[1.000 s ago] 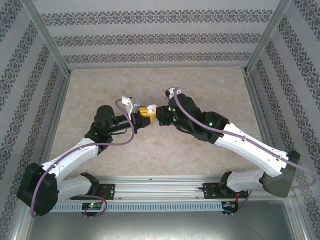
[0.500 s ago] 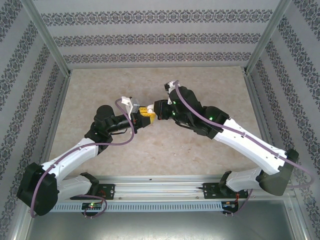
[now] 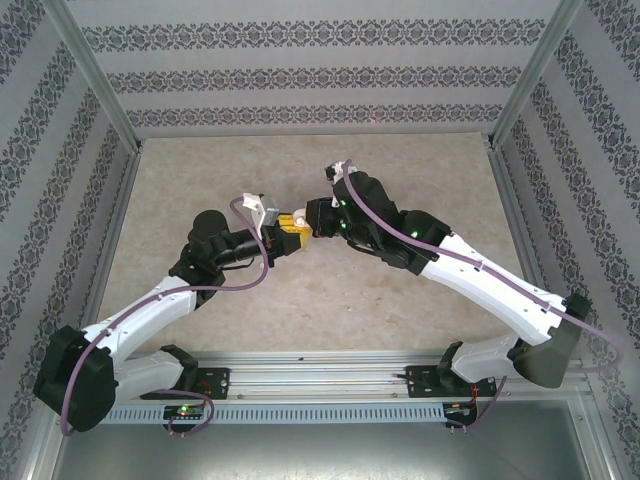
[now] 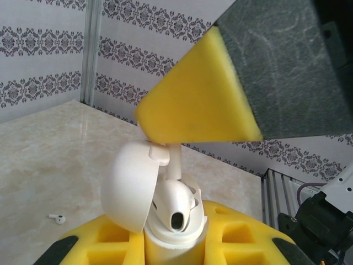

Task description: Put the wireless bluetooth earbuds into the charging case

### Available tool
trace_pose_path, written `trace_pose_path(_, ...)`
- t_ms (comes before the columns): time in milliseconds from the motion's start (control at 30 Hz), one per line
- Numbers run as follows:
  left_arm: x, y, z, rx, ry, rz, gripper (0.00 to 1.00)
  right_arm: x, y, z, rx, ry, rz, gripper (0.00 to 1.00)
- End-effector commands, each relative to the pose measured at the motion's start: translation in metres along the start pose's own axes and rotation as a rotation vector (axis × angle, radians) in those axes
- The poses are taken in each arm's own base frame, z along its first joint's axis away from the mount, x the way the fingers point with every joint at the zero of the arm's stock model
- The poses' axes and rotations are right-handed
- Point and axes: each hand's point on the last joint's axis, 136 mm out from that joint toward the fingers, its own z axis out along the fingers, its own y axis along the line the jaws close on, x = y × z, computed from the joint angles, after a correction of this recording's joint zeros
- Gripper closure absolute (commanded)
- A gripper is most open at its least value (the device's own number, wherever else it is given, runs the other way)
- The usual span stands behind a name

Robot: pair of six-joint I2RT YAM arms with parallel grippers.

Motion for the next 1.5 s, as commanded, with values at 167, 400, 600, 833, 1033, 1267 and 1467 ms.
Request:
trace_pose_path(167, -0.040, -0.019, -0.003, 0.058, -0.112, 0.049, 1.00, 0.004, -0.010, 0.019, 0.047, -0.007, -0.045, 0.88)
trace_pose_path(400, -0.038, -0.026, -0.005, 0.099, -0.113, 0.076, 1.00, 0.006, -0.008, 0.023, 0.031, 0.010, -0.043, 0.88)
trace_pose_path(600, -0.031, -0.030, -0.003, 0.158, -0.078, 0.134, 1.00, 0.006, -0.001, 0.012, -0.008, 0.045, -0.025, 0.88)
trace_pose_path(833, -0.035, -0.020, -0.006, 0.186, -0.085, 0.119, 1.00, 0.001, 0.002, -0.028, -0.083, 0.022, 0.039, 0.88)
trace_pose_path(1033, -0.038, -0.013, -0.006, 0.182, -0.104, 0.093, 1.00, -0.002, -0.008, -0.057, -0.073, -0.033, 0.073, 0.88)
trace_pose_path(1267, -0.038, -0.010, -0.006, 0.173, -0.104, 0.083, 1.00, 0.010, 0.004, -0.050, -0.083, -0.012, 0.053, 0.88)
trace_pose_path(1467, -0.038, -0.010, -0.007, 0.164, -0.119, 0.075, 1.00, 0.001, 0.015, -0.038, -0.076, -0.037, 0.018, 0.89)
